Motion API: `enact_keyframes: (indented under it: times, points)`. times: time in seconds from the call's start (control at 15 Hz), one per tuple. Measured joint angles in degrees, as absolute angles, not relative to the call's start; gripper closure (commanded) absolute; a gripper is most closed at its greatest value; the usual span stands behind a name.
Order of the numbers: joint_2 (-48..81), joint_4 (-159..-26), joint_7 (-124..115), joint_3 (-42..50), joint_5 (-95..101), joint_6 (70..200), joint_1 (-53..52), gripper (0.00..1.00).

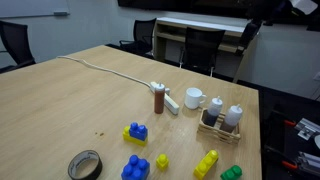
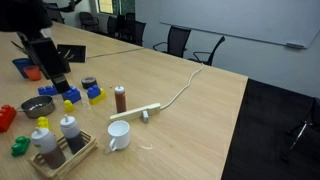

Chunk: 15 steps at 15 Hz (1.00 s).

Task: Pick up the combined blue and yellow blocks and put it on top of the blue block.

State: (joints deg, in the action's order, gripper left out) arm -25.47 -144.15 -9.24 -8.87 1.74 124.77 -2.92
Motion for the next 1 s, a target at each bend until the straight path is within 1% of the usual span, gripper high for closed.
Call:
enact_keyframes:
  times: [0.4, 0.73, 1.0]
  points:
    - [-24.95, -143.93, -9.31, -8.96, 1.75, 125.01, -4.13, 0.0]
    - [-22.3, -143.12, -11.69, -11.56, 1.82, 128.22, -7.06, 0.0]
    - [-22.39, -143.14, -11.66, -10.88, 1.82, 128.18, -7.03, 0.0]
